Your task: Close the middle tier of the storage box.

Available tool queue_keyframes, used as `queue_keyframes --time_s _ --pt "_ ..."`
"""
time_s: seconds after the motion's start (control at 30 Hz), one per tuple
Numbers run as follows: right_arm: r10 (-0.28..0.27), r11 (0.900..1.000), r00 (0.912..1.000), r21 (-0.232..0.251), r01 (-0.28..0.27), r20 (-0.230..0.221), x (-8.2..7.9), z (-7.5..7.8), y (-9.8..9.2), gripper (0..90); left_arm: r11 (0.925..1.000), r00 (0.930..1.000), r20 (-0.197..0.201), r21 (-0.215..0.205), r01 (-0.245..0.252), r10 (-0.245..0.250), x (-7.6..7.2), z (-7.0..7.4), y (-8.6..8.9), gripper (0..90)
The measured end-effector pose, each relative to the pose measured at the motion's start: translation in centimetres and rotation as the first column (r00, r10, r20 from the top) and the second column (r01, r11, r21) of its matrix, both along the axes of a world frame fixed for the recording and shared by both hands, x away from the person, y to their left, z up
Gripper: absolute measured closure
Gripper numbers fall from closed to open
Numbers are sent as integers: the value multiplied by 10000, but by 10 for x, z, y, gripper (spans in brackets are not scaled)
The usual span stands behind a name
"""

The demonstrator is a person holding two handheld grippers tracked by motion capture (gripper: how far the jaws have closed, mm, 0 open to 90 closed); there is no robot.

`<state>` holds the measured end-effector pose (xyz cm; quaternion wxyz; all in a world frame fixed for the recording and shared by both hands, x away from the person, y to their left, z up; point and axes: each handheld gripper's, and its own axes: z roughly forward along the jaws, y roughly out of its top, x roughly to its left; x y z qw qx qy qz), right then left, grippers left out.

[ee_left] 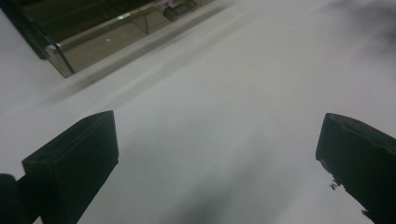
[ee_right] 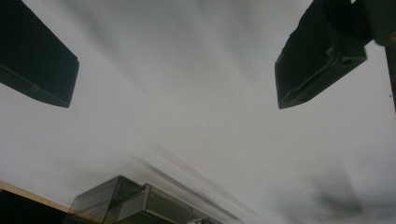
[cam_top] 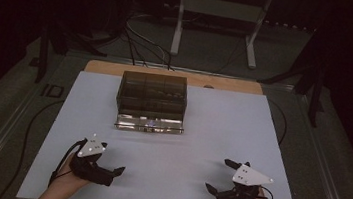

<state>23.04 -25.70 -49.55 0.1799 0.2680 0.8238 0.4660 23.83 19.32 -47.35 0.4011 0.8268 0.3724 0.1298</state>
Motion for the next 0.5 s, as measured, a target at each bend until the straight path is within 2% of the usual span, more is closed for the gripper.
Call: queue_keyframes --time_s 0.33,0.43,0.5 --pt "-2 10000 10000 -12 2 1 0 0 0 3 9998 9997 220 150 -106 103 6 11 -4 0" --pt "-1 10000 10000 -17 1 -1 0 0 0 4 9998 9992 373 111 -158 154 9 15 -6 0" --pt "3 10000 10000 -13 -3 9 0 0 0 3 9999 9994 328 55 -123 121 12 18 -7 0"
